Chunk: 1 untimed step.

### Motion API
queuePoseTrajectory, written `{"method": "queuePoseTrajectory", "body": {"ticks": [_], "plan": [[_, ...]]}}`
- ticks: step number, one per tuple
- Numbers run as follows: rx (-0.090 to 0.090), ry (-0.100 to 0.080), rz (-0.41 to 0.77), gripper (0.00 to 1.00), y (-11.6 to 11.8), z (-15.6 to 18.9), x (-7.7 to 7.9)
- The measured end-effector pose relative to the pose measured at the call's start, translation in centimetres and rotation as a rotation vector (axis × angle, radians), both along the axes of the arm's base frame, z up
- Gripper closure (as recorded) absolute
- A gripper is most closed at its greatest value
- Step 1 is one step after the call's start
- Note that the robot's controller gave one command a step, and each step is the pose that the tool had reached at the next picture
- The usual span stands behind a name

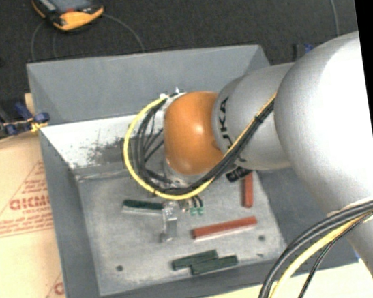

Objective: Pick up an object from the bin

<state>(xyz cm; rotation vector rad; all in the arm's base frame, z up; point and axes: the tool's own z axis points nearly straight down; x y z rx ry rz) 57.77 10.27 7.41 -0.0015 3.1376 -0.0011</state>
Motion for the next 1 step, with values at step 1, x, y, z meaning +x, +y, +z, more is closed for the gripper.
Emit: {"method": "queuePoseTrajectory", "body": {"ticks": [1], "plan": [[0.003, 0.001, -0.049, 0.0, 1.84, 0.05, -2.29]]}}
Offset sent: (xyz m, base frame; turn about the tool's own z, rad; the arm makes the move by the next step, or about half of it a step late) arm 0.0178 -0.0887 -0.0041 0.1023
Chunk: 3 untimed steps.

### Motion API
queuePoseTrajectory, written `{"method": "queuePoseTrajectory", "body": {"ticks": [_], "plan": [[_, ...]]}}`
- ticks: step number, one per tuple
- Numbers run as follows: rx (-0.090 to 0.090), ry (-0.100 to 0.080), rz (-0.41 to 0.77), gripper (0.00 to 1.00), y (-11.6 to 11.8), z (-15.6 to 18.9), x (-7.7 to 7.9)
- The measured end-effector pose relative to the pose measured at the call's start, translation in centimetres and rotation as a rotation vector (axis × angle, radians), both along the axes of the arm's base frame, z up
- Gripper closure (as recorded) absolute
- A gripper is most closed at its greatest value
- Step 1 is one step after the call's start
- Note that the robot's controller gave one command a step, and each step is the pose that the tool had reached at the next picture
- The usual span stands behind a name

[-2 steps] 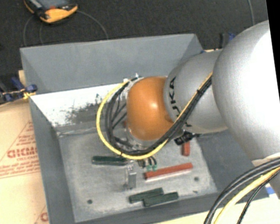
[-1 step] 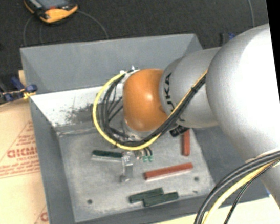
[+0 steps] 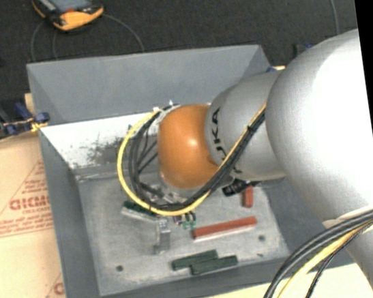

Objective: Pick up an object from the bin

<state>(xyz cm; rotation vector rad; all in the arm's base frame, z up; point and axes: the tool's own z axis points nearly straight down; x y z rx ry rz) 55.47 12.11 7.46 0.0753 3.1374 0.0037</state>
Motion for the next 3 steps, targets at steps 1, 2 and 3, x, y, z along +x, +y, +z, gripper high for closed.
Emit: {"method": "queuePoseTrajectory", "body": {"ticks": [1, 2, 3], "plan": [[-0.005, -0.002, -0.057, 1.0, -11.1, -0.3, 4.3], [-0.004, -0.002, -0.057, 1.0, -10.9, -0.3, 4.2], [-0.001, 0.006, -0.069, 1.0, -11.3, 5.8, 2.7]]}}
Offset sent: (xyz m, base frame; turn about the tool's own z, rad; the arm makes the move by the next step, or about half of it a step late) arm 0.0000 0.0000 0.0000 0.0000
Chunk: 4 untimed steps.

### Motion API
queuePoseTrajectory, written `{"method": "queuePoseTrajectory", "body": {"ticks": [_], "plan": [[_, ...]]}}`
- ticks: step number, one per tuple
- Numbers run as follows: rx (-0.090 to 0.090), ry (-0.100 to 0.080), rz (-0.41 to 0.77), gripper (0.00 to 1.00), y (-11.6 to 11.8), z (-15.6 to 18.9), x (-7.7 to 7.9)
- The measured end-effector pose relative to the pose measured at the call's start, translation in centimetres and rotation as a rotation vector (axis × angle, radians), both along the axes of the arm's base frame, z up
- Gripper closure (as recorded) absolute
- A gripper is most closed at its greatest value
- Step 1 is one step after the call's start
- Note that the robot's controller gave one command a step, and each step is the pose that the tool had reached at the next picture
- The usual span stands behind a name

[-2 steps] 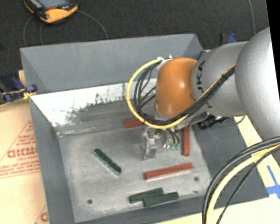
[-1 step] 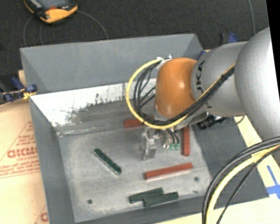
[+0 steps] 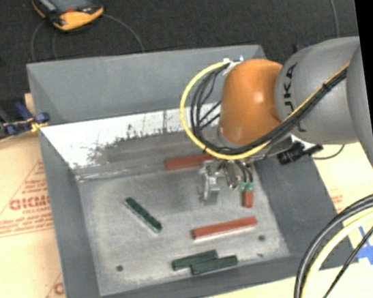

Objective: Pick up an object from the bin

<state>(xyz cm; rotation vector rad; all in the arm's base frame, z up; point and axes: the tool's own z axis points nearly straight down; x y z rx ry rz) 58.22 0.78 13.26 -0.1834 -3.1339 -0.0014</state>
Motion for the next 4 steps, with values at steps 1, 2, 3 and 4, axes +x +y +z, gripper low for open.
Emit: {"method": "queuePoseTrajectory", "body": {"ticks": [1, 2, 3, 4], "plan": [[-0.004, -0.008, 0.029, 0.0, -2.8, 8.7, -8.2], [-0.002, -0.005, 0.031, 0.0, -2.6, 8.3, -8.1], [-0.001, -0.014, 0.041, 0.0, -2.1, 3.5, -6.4], [-0.003, -0.007, 0.226, 0.0, -3.5, -1.8, -7.6]]}}
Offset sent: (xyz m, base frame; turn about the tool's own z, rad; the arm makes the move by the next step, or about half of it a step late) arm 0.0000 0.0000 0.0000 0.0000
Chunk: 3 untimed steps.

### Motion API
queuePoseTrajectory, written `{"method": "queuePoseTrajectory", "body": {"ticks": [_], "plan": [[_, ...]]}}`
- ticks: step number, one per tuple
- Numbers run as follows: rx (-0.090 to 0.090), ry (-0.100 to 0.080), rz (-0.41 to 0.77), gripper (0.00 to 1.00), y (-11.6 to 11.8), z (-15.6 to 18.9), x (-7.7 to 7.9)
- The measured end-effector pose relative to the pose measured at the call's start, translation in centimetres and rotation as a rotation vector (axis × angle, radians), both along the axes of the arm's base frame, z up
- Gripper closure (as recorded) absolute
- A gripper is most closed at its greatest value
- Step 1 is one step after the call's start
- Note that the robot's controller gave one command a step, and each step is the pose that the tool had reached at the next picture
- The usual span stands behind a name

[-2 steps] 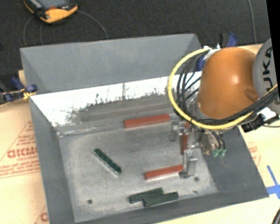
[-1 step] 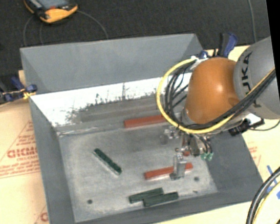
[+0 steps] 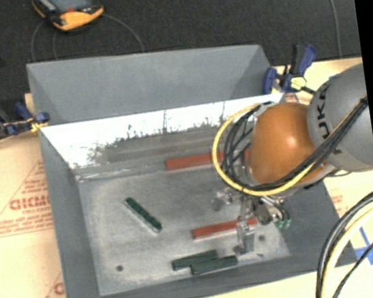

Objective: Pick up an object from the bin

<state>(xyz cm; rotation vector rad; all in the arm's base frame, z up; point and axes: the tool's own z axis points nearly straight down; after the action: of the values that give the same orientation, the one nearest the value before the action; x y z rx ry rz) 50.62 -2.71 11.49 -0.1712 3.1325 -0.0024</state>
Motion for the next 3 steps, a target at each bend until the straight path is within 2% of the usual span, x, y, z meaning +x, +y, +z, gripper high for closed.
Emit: {"method": "queuePoseTrajectory", "body": {"ticks": [1, 3], "plan": [[0.0, 0.0, 0.187, 1.0, -3.4, -4.41, 0.02], [0.003, 0.0, 0.183, 1.0, -3.26, -4.4, 0.04]]}}
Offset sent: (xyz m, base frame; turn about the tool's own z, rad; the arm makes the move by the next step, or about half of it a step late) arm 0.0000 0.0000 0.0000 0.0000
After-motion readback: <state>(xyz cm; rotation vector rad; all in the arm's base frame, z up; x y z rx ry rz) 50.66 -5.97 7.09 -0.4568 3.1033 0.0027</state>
